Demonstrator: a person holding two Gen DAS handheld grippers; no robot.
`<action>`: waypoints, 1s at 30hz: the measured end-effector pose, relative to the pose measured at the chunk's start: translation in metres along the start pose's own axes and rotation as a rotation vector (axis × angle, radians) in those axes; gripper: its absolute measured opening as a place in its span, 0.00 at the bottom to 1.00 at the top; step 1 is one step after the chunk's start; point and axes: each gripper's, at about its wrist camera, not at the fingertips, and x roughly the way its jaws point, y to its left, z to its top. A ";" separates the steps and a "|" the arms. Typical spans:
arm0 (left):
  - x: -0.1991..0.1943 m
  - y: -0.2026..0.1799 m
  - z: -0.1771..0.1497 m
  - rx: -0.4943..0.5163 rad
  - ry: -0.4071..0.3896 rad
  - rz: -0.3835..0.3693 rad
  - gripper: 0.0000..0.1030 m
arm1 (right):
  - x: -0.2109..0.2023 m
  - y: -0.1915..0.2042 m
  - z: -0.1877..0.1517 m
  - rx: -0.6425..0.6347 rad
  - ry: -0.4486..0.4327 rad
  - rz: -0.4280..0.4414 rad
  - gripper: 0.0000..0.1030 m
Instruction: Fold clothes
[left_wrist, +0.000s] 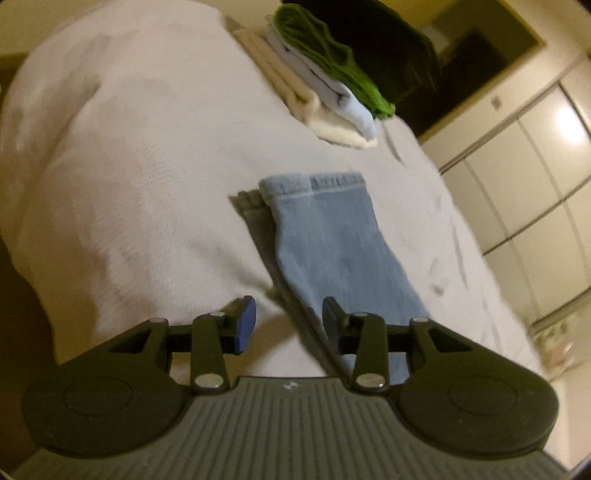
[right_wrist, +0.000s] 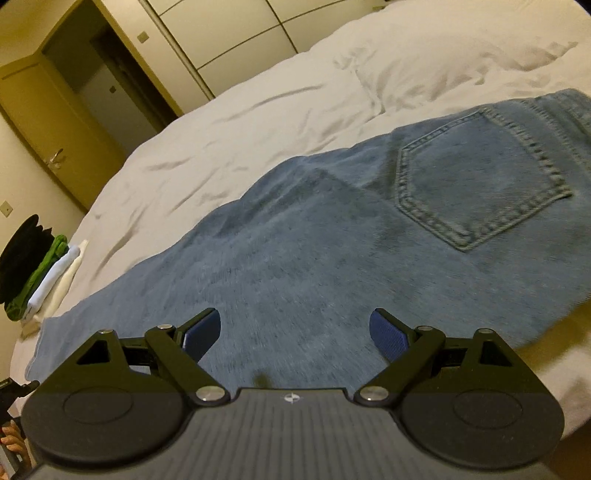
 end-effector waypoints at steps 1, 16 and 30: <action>0.004 0.003 0.003 -0.021 -0.009 -0.015 0.33 | 0.004 0.001 0.001 -0.002 0.000 0.000 0.87; -0.013 -0.110 -0.014 0.436 -0.198 -0.123 0.05 | -0.001 -0.015 0.015 0.035 -0.071 -0.038 0.87; -0.015 -0.256 -0.326 1.202 0.185 -0.363 0.15 | -0.055 -0.083 0.013 0.152 -0.129 -0.071 0.87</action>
